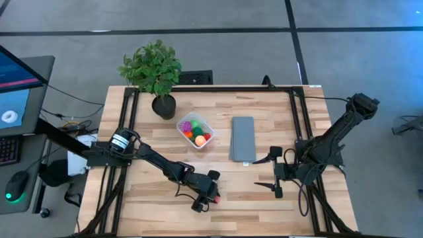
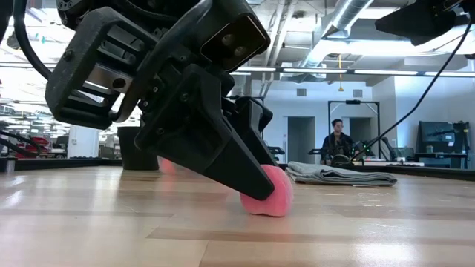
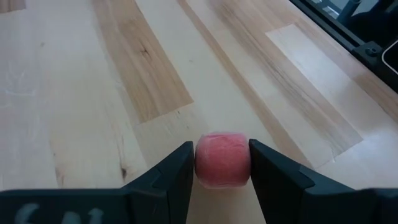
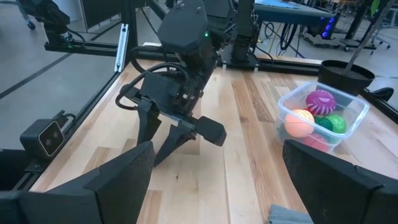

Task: Pick and placing Produce into tupperware
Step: Put the pink peach into the transparent bin

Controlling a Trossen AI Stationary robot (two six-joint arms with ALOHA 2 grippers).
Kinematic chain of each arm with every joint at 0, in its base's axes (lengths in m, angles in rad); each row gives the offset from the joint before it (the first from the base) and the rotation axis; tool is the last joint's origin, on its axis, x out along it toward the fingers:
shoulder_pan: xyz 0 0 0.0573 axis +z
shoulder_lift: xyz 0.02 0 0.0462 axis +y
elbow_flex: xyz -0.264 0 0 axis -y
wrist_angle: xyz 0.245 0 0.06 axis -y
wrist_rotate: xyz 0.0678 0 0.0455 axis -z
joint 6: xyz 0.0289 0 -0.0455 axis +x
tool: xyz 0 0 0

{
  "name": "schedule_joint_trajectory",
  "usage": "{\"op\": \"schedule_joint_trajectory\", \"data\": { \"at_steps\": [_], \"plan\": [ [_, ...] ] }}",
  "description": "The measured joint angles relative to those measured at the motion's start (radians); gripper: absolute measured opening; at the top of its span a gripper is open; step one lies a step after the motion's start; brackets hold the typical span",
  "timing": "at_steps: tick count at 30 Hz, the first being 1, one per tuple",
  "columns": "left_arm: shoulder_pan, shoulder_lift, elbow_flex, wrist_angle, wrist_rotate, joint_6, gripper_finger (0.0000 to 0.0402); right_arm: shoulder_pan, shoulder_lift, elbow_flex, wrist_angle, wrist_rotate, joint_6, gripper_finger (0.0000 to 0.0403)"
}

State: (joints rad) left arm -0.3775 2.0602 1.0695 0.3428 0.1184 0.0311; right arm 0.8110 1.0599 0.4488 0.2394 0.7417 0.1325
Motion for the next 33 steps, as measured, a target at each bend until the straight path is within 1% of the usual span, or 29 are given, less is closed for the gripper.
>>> {"op": "schedule_joint_trajectory", "data": {
  "at_steps": [14, 20, 23, 29, 33],
  "plan": [
    [0.0, 0.0, 0.0, 0.008, -0.01, 0.001, 0.014, 0.0, 0.0, 0.0, 0.0, 0.0, 0.0, 0.0379],
    [0.0, 0.0, 0.0, 0.008, -0.01, 0.002, 0.0104, 0.0, 0.0, 0.0, 0.0, 0.0, 0.0, 0.0379],
    [0.0, 0.0, 0.0, 0.008, -0.01, 0.002, 0.0095, 0.0, 0.0, 0.0, 0.0, 0.0, 0.0, 0.0379],
    [0.0, 0.0, 0.0, 0.008, -0.019, 0.01, 0.0107, 0.0, 0.0, 0.0, 0.0, 0.0, 0.0, 0.0379],
    [0.0, 0.0, 0.0, 0.012, -0.021, 0.016, 0.0104, 0.0, 0.0, 0.0, 0.0, 0.0, 0.0, 0.0379]
  ]
}}
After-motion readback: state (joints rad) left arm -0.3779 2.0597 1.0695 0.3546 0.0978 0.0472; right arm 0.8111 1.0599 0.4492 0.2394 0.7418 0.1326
